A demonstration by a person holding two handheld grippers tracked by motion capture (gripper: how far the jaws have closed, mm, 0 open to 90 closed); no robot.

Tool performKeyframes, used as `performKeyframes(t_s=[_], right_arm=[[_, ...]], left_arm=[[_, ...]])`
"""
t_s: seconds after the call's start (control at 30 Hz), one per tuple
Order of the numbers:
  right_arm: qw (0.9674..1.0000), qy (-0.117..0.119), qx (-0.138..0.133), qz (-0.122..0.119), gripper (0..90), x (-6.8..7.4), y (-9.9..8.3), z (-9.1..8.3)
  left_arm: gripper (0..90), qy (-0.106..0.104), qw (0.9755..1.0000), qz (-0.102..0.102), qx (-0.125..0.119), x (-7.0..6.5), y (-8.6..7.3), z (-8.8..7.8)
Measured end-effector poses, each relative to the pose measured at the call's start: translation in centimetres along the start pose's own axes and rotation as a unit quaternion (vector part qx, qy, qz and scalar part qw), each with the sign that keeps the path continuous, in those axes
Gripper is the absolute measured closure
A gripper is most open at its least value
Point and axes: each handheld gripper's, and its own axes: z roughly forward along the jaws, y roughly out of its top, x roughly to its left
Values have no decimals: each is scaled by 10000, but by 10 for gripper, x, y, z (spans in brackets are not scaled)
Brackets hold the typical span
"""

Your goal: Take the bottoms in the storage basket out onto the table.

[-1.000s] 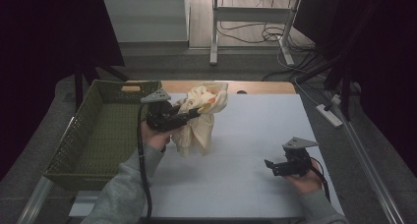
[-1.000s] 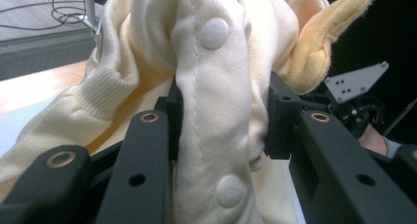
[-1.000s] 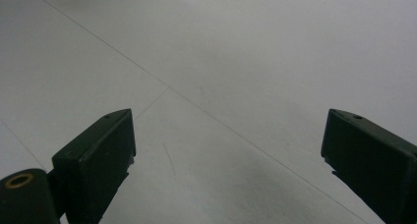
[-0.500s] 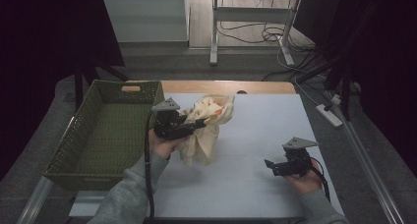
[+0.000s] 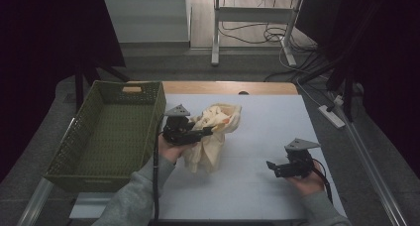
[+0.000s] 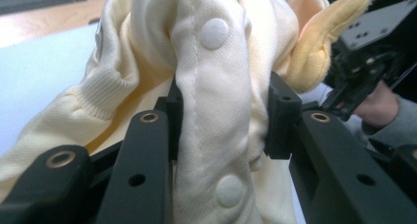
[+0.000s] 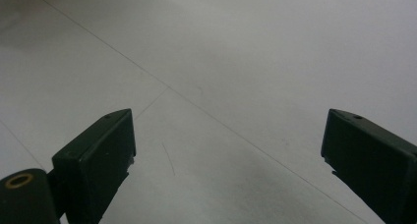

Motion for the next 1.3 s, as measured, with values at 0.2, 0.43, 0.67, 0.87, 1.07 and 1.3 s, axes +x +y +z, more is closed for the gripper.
performKeyframes(t_s=[0.2,0.43,0.67,0.87,1.07,1.3], right_arm=[[10000,-6,11,-3,66,0,0,0],[10000,-11,17,-7,66,0,0,0],[10000,-9,32,-6,66,0,0,1],[10000,-9,48,-7,66,0,0,1],[10000,-19,63,-16,66,0,-1,1],[10000,-17,67,-21,66,0,-1,2]], left_arm=[[629,50,9997,-61,228,6,-3,21],[629,125,9990,-59,431,8,-5,41],[628,209,9979,-17,609,9,-7,59],[627,289,9970,-35,721,13,-7,71],[625,329,9957,-142,859,20,-10,83],[623,400,9945,-62,968,23,-10,93]])
